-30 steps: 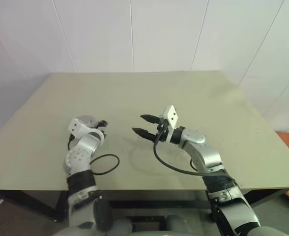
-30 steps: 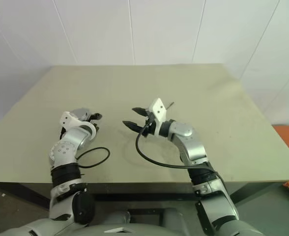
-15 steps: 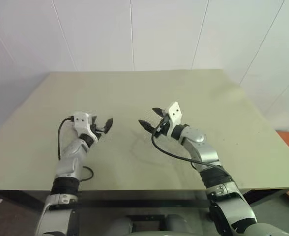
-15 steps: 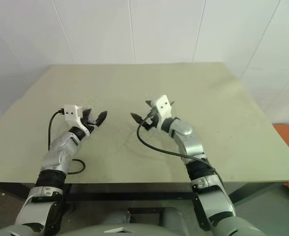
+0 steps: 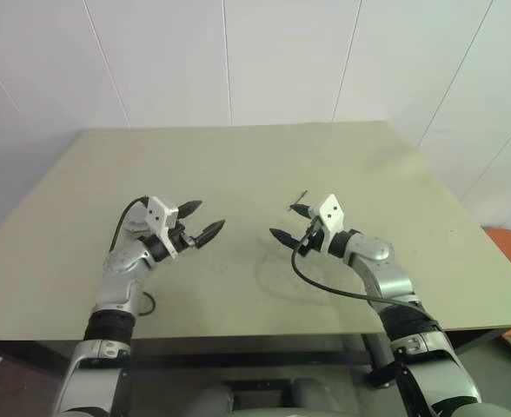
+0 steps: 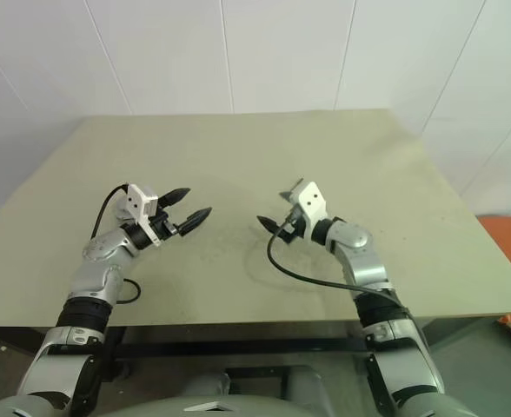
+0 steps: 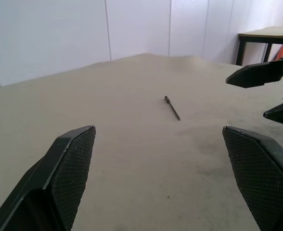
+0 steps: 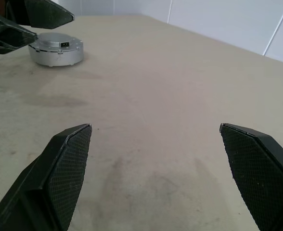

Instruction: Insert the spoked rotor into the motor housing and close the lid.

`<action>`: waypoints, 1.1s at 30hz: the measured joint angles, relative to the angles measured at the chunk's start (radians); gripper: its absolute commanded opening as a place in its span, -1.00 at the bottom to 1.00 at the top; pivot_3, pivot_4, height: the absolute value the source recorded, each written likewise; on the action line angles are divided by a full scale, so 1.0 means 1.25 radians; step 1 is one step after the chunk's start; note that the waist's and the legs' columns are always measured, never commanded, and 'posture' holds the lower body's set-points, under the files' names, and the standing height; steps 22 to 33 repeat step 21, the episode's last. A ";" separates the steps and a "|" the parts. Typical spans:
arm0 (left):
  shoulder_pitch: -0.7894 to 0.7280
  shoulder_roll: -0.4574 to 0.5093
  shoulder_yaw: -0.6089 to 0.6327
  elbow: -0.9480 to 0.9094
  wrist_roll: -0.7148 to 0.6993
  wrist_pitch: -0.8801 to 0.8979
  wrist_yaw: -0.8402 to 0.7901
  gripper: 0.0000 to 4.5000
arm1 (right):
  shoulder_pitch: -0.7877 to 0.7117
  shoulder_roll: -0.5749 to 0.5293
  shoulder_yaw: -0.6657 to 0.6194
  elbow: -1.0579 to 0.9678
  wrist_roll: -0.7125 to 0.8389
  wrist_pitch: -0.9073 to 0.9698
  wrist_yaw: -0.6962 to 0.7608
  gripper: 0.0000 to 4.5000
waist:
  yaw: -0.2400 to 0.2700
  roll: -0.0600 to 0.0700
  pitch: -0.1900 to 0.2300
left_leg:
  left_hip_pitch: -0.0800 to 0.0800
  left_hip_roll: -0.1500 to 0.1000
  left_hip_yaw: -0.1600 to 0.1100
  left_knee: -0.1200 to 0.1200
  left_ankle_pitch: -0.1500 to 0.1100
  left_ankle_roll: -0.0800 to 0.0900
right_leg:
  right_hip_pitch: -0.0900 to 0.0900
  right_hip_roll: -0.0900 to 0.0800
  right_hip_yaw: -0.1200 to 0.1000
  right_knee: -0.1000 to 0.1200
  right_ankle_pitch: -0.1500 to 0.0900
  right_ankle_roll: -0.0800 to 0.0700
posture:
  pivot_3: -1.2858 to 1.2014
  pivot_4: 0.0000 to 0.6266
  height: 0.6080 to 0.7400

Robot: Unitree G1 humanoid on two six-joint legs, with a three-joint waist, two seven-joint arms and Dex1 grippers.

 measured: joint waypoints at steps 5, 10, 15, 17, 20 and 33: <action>0.000 0.005 -0.011 -0.018 0.002 0.001 -0.021 1.00 | -0.017 0.003 -0.009 0.009 0.006 -0.002 0.002 0.99 | 0.004 0.000 0.000 | 0.000 0.000 0.000 0.000 0.000 0.000 | 0.000 0.000 0.000 0.000 0.000 0.000 | 0.03 -1.00 1.00; 0.000 0.007 -0.011 -0.020 0.010 0.000 -0.014 1.00 | -0.019 0.009 -0.009 0.015 0.005 -0.004 -0.005 0.99 | 0.005 0.000 0.000 | 0.000 0.000 0.000 0.000 0.000 0.000 | 0.000 0.000 0.000 0.000 0.000 0.000 | 0.03 -1.00 1.00; 0.002 0.006 -0.012 -0.028 0.009 0.003 -0.016 1.00 | -0.019 0.009 -0.014 0.015 0.006 -0.005 -0.004 0.99 | 0.005 0.000 0.000 | 0.000 0.000 0.000 0.000 0.000 0.000 | 0.000 0.000 0.000 0.000 0.000 0.000 | 0.03 -1.00 1.00; 0.002 0.006 -0.012 -0.028 0.009 0.003 -0.014 1.00 | -0.022 0.006 -0.024 0.015 0.006 -0.005 -0.004 0.99 | 0.005 0.000 0.000 | 0.000 0.000 0.000 0.000 0.000 0.000 | 0.000 0.000 0.000 0.000 0.000 0.000 | 0.03 -1.00 1.00; 0.002 0.003 -0.012 -0.028 0.009 0.003 -0.007 1.00 | -0.026 0.004 -0.028 0.015 0.006 -0.005 -0.005 0.99 | 0.005 0.001 0.000 | 0.000 0.000 0.000 0.000 0.000 0.000 | 0.000 0.000 0.000 0.000 0.000 0.000 | 0.03 -1.00 1.00; 0.002 0.001 -0.012 -0.028 0.009 0.003 -0.003 1.00 | -0.027 0.004 -0.028 0.015 0.006 -0.005 -0.005 0.99 | 0.005 0.001 0.000 | 0.000 0.000 0.000 0.000 0.000 0.000 | 0.000 0.000 0.000 0.000 0.000 0.000 | 0.03 -1.00 1.00</action>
